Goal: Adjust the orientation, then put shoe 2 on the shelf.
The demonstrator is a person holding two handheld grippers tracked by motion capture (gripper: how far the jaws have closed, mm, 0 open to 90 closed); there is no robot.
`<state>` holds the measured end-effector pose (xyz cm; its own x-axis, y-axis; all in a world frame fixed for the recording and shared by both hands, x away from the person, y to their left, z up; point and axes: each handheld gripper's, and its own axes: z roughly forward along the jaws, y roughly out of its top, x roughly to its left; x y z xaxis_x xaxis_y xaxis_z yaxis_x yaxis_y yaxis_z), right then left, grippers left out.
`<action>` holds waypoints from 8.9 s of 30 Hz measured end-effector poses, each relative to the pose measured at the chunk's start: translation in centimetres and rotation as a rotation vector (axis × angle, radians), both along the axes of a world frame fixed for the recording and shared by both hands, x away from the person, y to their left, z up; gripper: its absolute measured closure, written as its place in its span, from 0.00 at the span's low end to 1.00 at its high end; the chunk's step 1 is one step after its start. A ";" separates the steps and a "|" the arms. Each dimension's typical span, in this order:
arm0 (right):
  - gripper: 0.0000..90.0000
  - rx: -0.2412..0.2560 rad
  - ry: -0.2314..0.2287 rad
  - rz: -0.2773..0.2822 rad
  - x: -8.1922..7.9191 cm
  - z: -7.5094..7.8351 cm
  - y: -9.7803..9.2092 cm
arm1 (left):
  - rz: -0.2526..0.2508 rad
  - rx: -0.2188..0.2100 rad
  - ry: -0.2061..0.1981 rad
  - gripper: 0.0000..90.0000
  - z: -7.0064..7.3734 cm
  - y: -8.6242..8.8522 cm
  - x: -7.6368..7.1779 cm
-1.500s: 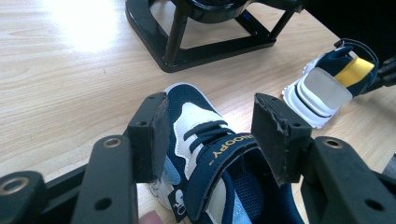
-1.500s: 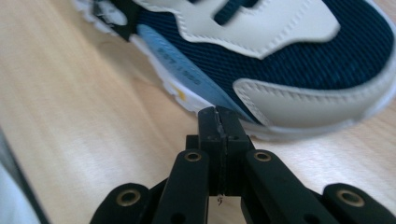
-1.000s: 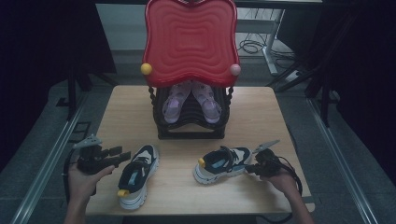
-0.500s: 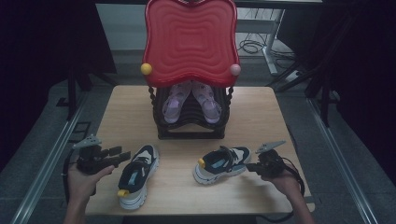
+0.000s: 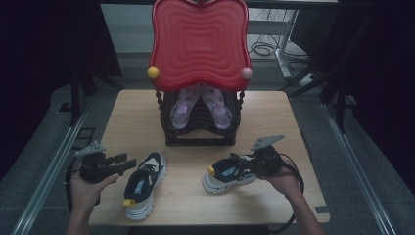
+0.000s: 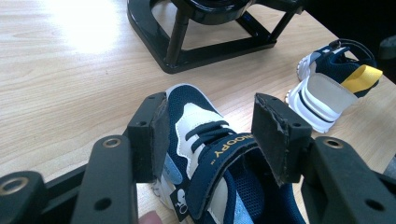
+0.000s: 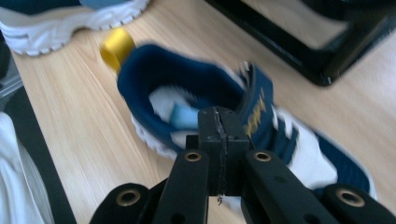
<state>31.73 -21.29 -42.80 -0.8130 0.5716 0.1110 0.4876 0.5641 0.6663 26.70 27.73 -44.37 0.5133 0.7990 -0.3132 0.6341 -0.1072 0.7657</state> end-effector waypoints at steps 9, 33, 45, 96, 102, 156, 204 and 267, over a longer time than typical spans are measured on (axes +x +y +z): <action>1.00 -0.028 0.037 0.063 2.7 0.3 4.3 | -0.002 0.000 0.001 0.52 0.0 0.0 0.0; 1.00 -0.193 0.106 0.146 5.4 -1.6 9.6 | 0.000 0.000 0.006 0.52 -0.2 0.1 0.2; 1.00 -0.234 0.109 0.201 3.9 -1.5 10.1 | 0.001 0.002 0.010 0.52 -0.4 0.1 0.2; 1.00 -0.422 0.111 0.173 -5.0 -1.3 0.8 | -0.011 0.012 0.016 0.52 -0.5 -0.4 0.3; 1.00 -0.417 0.104 0.137 -4.8 -1.4 -0.7 | -0.010 0.012 0.017 0.52 -0.5 -0.5 0.3; 1.00 -0.152 -0.021 0.026 -0.6 3.2 -2.9 | 0.016 0.008 -0.003 0.52 0.1 0.3 -0.4; 0.76 -0.105 -0.022 -0.124 -0.5 1.6 -9.4 | -0.052 0.194 0.142 0.52 -0.8 -1.3 -2.4; 0.82 -0.203 0.135 -0.070 2.4 -2.7 -6.5 | 0.010 0.234 0.163 0.80 -3.6 -2.4 -1.7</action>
